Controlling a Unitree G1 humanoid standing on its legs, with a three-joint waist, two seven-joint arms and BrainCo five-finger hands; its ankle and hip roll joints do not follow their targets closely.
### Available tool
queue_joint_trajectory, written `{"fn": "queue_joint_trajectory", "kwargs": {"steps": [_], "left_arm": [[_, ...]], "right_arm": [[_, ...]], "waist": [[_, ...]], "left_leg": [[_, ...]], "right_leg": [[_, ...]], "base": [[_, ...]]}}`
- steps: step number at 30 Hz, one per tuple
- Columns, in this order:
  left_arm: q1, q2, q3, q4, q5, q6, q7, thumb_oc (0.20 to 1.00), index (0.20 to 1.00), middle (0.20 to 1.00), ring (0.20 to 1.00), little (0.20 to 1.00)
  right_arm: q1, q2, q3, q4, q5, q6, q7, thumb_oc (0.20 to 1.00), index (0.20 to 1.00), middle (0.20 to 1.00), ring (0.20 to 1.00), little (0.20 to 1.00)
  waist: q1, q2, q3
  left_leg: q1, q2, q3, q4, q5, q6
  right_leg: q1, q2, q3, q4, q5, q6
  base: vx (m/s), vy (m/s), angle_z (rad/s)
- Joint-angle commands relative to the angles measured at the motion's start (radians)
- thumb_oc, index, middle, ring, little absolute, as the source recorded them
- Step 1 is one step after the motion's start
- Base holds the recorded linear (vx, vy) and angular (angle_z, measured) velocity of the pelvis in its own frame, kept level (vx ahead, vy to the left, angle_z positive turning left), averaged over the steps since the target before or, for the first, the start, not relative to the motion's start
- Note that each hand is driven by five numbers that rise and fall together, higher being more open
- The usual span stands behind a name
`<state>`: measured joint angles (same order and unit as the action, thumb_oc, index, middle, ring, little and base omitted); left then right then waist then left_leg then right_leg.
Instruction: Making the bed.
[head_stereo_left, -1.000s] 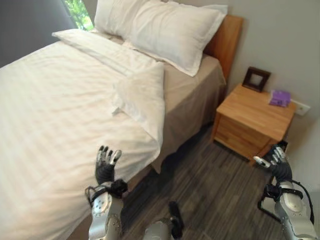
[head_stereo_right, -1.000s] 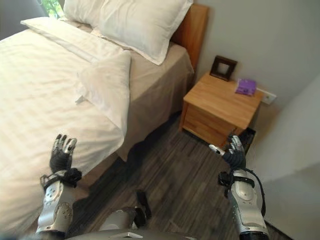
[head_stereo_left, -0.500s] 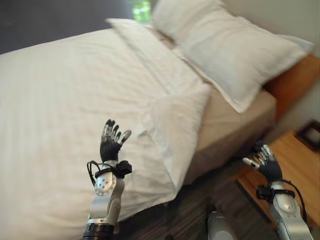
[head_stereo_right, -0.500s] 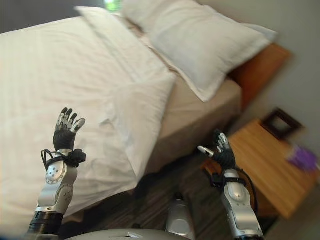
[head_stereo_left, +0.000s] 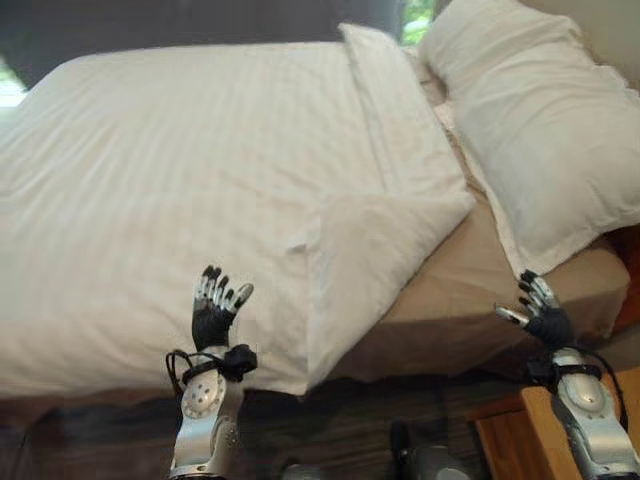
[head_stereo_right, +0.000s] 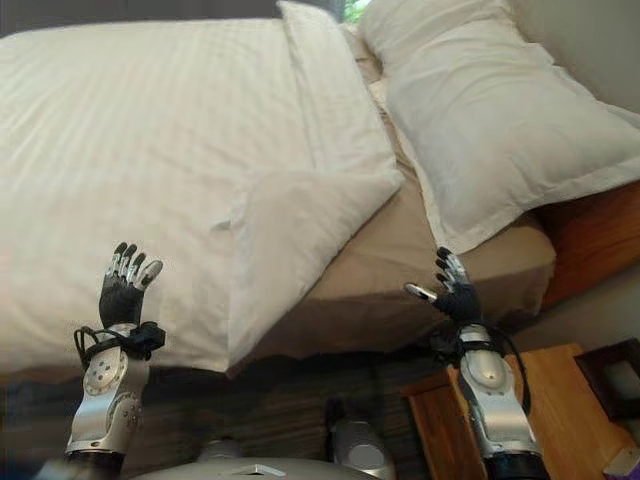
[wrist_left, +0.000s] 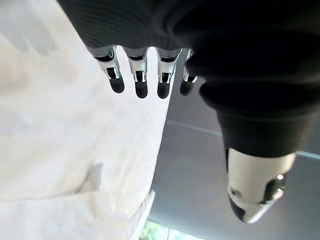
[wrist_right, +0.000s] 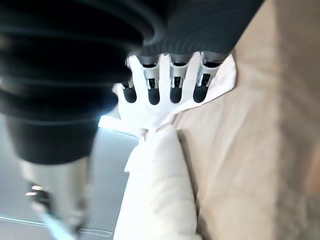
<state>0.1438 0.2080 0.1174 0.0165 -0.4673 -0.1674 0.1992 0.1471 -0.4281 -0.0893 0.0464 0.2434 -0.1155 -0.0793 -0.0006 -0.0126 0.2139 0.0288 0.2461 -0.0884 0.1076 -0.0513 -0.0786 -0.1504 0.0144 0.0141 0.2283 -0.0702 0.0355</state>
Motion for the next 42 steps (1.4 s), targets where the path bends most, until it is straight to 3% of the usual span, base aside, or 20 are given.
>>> {"fn": "queue_joint_trajectory", "kwargs": {"steps": [1,2,3,4,5,7,9,11,15,17,20,25,28,31,38,42], "left_arm": [[-0.047,0.096,0.008,-0.084,0.004,-0.051,-0.003,1.0,1.0,1.0,1.0,1.0],[-0.051,0.119,0.015,-0.071,0.024,-0.053,-0.02,1.0,1.0,1.0,1.0,1.0],[-0.052,0.119,0.015,-0.07,0.024,-0.053,-0.02,1.0,1.0,1.0,1.0,1.0],[-0.074,0.154,0.027,-0.064,0.058,-0.044,-0.03,1.0,1.0,1.0,1.0,1.0],[-0.075,0.155,0.027,-0.063,0.058,-0.044,-0.03,1.0,1.0,1.0,1.0,1.0],[-0.188,0.251,0.029,0.038,0.117,-0.022,-0.006,1.0,1.0,1.0,1.0,1.0],[-0.246,0.294,0.017,0.074,0.142,-0.019,0.009,1.0,1.0,1.0,1.0,1.0],[-0.378,0.376,-0.029,0.222,0.135,-0.006,0.02,1.0,1.0,1.0,1.0,1.0],[-0.475,0.426,-0.063,0.33,0.068,-0.002,0.017,1.0,1.0,1.0,1.0,1.0],[-0.581,0.507,-0.075,0.451,0.073,0.017,0.052,1.0,1.0,1.0,1.0,1.0],[-0.66,0.531,-0.098,0.536,0.02,0.01,0.064,1.0,1.0,1.0,1.0,1.0],[-0.926,0.663,-0.191,0.746,-0.043,0.007,0.084,1.0,1.0,1.0,1.0,1.0],[-0.996,0.674,-0.207,0.799,-0.103,0.0,0.081,1.0,1.0,1.0,1.0,1.0],[-1.151,0.678,-0.254,0.958,-0.168,0.011,0.091,1.0,1.0,1.0,1.0,1.0],[-1.278,0.674,-0.343,1.009,-0.147,0.015,0.054,1.0,1.0,1.0,1.0,1.0],[-1.37,0.653,-0.397,1.115,-0.094,0.05,0.034,1.0,1.0,1.0,1.0,1.0]], "right_arm": [[0.008,-0.011,-0.015,-0.088,0.004,-0.059,0.0,1.0,1.0,1.0,1.0,1.0],[0.018,-0.013,-0.01,-0.084,0.013,-0.053,0.015,1.0,1.0,1.0,1.0,1.0],[0.018,-0.013,-0.01,-0.084,0.013,-0.052,0.015,1.0,1.0,1.0,1.0,1.0],[0.014,-0.01,-0.007,-0.075,0.028,-0.044,0.032,1.0,1.0,1.0,1.0,1.0],[0.014,-0.009,-0.007,-0.075,0.029,-0.044,0.033,1.0,1.0,1.0,1.0,1.0],[0.023,0.017,-0.012,-0.089,0.096,-0.046,0.058,1.0,1.0,1.0,1.0,1.0],[0.023,0.035,-0.004,-0.1,0.144,-0.047,0.059,1.0,1.0,1.0,1.0,1.0],[0.032,0.066,0.039,-0.099,0.21,-0.041,0.093,1.0,1.0,1.0,1.0,1.0],[0.039,0.052,0.076,-0.095,0.19,-0.026,0.104,1.0,1.0,1.0,1.0,1.0],[0.048,0.051,0.094,-0.114,0.206,-0.023,0.107,1.0,1.0,1.0,1.0,1.0],[0.059,0.052,0.102,-0.114,0.211,-0.02,0.108,1.0,1.0,1.0,1.0,1.0],[0.031,0.03,0.124,-0.099,0.218,-0.023,0.073,1.0,1.0,1.0,1.0,1.0],[0.029,0.037,0.128,-0.101,0.232,-0.025,0.064,1.0,1.0,1.0,1.0,1.0],[-0.004,0.058,0.183,-0.082,0.226,-0.022,0.033,1.0,1.0,1.0,1.0,1.0],[-0.093,0.061,0.258,-0.068,0.23,-0.046,0.031,1.0,1.0,1.0,1.0,1.0],[-0.133,0.059,0.279,-0.073,0.229,-0.063,0.02,1.0,1.0,1.0,1.0,1.0]], "waist": [[-0.051,-0.082,-0.018],[-0.043,-0.085,-0.021],[-0.043,-0.085,-0.022],[-0.048,-0.082,-0.032],[-0.049,-0.083,-0.032],[-0.103,-0.053,-0.06],[-0.117,-0.041,-0.065],[-0.159,-0.024,-0.079],[-0.173,-0.009,-0.078],[-0.203,0.003,-0.071],[-0.214,0.001,-0.058],[-0.264,-0.009,0.03],[-0.273,-0.018,0.054],[-0.289,-0.035,0.086],[-0.298,-0.048,0.125],[-0.311,-0.054,0.158]], "left_leg": [[-0.093,-0.042,0.159,-0.021,0.162,-0.024],[-0.08,-0.105,0.124,0.033,0.106,-0.018],[-0.084,-0.105,0.123,0.035,0.11,-0.018],[-0.083,-0.172,0.078,0.043,0.068,-0.007],[-0.082,-0.174,0.078,0.044,0.065,-0.005],[-0.036,-0.146,0.209,-0.055,0.089,0.01],[-0.022,-0.149,0.204,-0.095,0.105,0.008],[0.013,-0.15,0.214,-0.147,0.123,-0.005],[0.037,-0.149,0.228,-0.169,0.121,-0.005],[0.04,-0.148,0.259,-0.194,0.122,-0.006],[0.016,-0.144,0.282,-0.195,0.123,-0.007],[-0.113,-0.134,0.326,-0.195,0.144,-0.016],[-0.16,-0.135,0.336,-0.195,0.153,-0.019],[-0.222,-0.133,0.356,-0.195,0.154,-0.026],[-0.27,-0.137,0.386,-0.195,0.156,-0.029],[-0.296,-0.14,0.403,-0.195,0.156,-0.031]], "right_leg": [[0.259,-0.117,-0.007,-0.259,0.026,0.058],[0.258,-0.107,0.003,-0.26,0.029,0.05],[0.255,-0.108,0.003,-0.261,0.033,0.05],[0.252,-0.096,0.017,-0.265,0.04,0.047],[0.255,-0.098,0.016,-0.267,0.039,0.048],[0.257,-0.083,-0.002,-0.257,0.021,0.049],[0.256,-0.08,-0.006,-0.255,0.015,0.05],[0.246,-0.082,-0.006,-0.243,0.009,0.062],[0.237,-0.087,0.021,-0.231,0.009,0.068],[0.215,-0.093,0.046,-0.237,0.023,0.083],[0.173,-0.092,0.068,-0.24,0.037,0.091],[-0.004,-0.088,0.114,-0.252,0.109,0.112],[-0.055,-0.088,0.124,-0.259,0.131,0.117],[-0.119,-0.089,0.136,-0.29,0.17,0.129],[-0.191,-0.088,0.161,-0.306,0.201,0.14],[-0.23,-0.085,0.17,-0.308,0.217,0.151]], "base": [[-0.12,-0.196,0.59],[-0.14,-0.2,0.58],[-0.04,-0.156,0.17],[0.01,-0.061,-0.22],[0.04,-0.063,-0.49],[0.08,0.075,-0.09],[0.08,0.09,0.73],[0.11,0.088,0.28],[0.1,0.096,-0.22],[0.07,0.135,-0.39],[-0.09,0.075,-0.43],[-0.17,0.078,-0.42],[-0.11,0.042,-0.21],[-0.05,0.029,-0.16],[-0.01,0.024,-0.21],[-0.02,0.013,-0.05]]}}
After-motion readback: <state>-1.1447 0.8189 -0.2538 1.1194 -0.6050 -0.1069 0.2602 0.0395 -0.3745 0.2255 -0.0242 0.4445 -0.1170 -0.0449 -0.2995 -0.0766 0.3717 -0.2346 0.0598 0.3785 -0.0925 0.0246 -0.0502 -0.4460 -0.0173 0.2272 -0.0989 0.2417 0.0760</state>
